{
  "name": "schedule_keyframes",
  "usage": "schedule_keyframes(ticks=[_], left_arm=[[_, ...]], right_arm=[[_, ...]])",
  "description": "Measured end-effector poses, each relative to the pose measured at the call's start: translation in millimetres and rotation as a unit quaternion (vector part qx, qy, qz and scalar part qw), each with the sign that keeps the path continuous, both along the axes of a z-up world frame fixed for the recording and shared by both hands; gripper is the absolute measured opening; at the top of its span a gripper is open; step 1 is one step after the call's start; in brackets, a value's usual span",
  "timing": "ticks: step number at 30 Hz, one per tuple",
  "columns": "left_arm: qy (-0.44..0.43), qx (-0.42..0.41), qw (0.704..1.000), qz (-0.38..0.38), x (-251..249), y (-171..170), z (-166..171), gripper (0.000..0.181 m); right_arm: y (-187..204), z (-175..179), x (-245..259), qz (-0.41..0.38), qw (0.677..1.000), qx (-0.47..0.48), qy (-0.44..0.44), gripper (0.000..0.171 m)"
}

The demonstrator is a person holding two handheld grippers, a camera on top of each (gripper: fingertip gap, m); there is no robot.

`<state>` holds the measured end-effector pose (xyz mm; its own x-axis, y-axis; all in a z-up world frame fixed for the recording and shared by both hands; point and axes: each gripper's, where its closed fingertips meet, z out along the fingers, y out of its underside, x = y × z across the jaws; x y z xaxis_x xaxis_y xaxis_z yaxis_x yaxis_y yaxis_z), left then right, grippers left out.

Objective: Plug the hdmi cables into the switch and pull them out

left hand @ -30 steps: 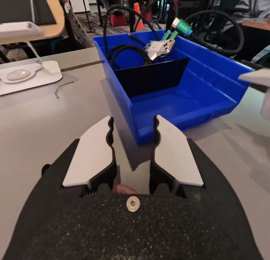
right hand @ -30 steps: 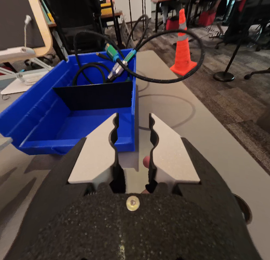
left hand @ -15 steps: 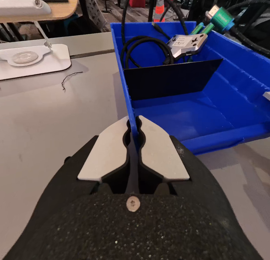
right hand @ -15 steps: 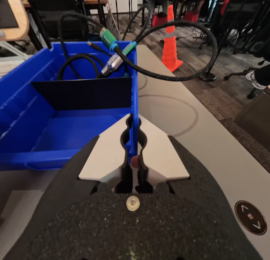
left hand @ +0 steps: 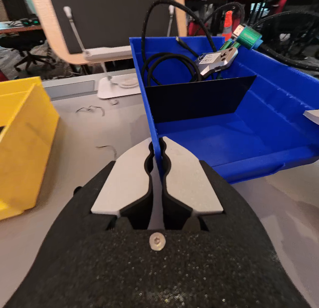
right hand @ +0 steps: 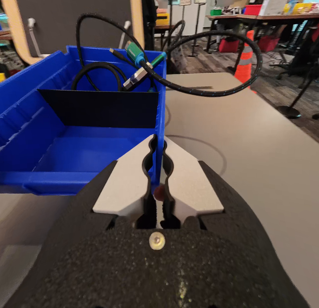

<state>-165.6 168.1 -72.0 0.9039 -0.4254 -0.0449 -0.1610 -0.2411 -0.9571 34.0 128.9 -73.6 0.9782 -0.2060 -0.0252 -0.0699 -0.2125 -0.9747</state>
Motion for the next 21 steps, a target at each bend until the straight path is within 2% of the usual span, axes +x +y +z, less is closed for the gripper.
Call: schedule_keyframes(ticks=[7,10,14,17,19,21], left_arm=[[0.026,-0.012,0.999,0.045,-80.5,-1.3,-20.4,0.003],[0.029,-0.013,0.998,0.045,-94.6,-0.5,-30.7,0.004],[0.031,-0.025,0.999,0.033,-96.5,-2.5,-48.4,0.005],[0.03,-0.028,0.999,0.006,-92.4,-7.1,-45.6,0.008],[0.008,-0.006,1.0,-0.009,-93.0,-12.2,-30.8,0.014],[-0.04,0.007,0.998,-0.037,-93.7,-19.5,-8.4,0.024]], right_arm=[[13.0,-26.1,-82.2,0.059,0.998,-0.036,-0.002,0.002],[12.6,-36.7,-100.3,0.086,0.995,-0.05,-0.01,0.002],[13.0,-45.9,-104.3,0.117,0.991,-0.059,0.023,0.004],[9.3,-44.2,-103.9,0.146,0.988,-0.054,0.009,0.009],[3.8,-32.1,-104.8,0.18,0.984,-0.012,0.0,0.025],[-2.3,-12.4,-92.9,0.19,0.981,0.036,-0.001,0.029]])
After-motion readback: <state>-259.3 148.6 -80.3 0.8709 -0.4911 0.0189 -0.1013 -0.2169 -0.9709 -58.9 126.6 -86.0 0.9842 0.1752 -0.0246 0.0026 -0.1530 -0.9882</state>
